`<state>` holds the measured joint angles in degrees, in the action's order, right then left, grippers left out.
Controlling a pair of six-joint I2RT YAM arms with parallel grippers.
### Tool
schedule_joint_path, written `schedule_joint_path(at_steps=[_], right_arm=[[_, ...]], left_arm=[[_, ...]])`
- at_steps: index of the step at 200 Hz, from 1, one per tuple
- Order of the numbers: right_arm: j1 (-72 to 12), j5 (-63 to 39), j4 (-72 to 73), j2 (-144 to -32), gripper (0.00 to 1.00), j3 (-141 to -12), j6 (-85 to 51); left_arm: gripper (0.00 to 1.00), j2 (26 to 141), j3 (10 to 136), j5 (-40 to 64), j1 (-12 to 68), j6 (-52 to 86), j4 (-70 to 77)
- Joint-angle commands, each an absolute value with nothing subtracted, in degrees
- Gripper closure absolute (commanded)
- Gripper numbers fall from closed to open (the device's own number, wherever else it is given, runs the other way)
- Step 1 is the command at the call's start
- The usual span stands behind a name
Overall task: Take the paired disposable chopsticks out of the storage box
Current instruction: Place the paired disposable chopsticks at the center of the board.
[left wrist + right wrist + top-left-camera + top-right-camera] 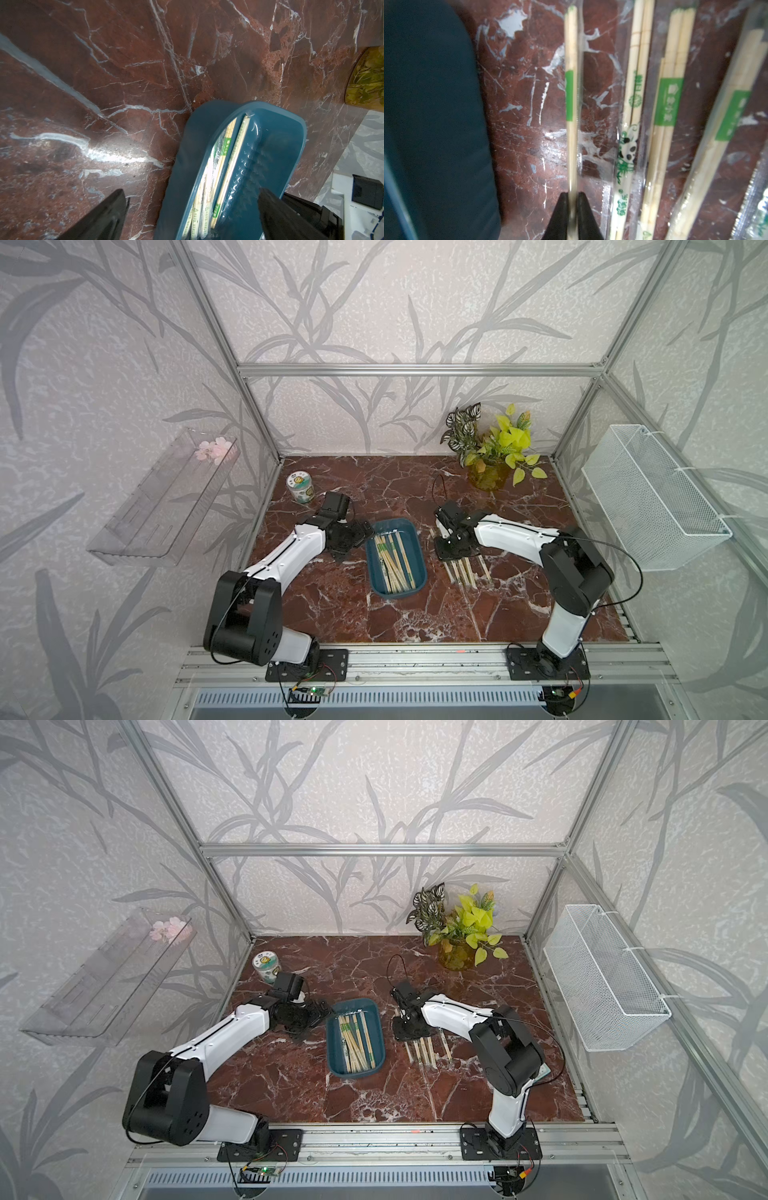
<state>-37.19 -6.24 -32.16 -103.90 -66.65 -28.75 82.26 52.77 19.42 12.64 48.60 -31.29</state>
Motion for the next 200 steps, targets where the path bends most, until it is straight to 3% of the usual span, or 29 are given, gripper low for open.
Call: schedule_joint_path(at_steps=[1,59,117,200], right_arm=[[-37.4,-4.2,-32.9,-104.2,0.78,-66.1,-28.8],[-37.7,-4.7,-34.5,-99.1,0.75,-67.5,-29.9],[-41.9,-4.6,-38.3,-98.2,0.74,-77.8,-29.9],[-50.2,-1.8,-42.5,-110.0,0.74,-93.0,-27.8]], left_arm=[[0.01,82.5,53.8,19.2,12.8,48.0,-32.0],[0.01,83.3,54.3,19.0,12.8,47.1,-32.8],[0.01,84.1,54.9,18.2,11.9,45.9,-33.7],[0.01,84.4,55.4,17.5,8.3,44.0,-35.0]])
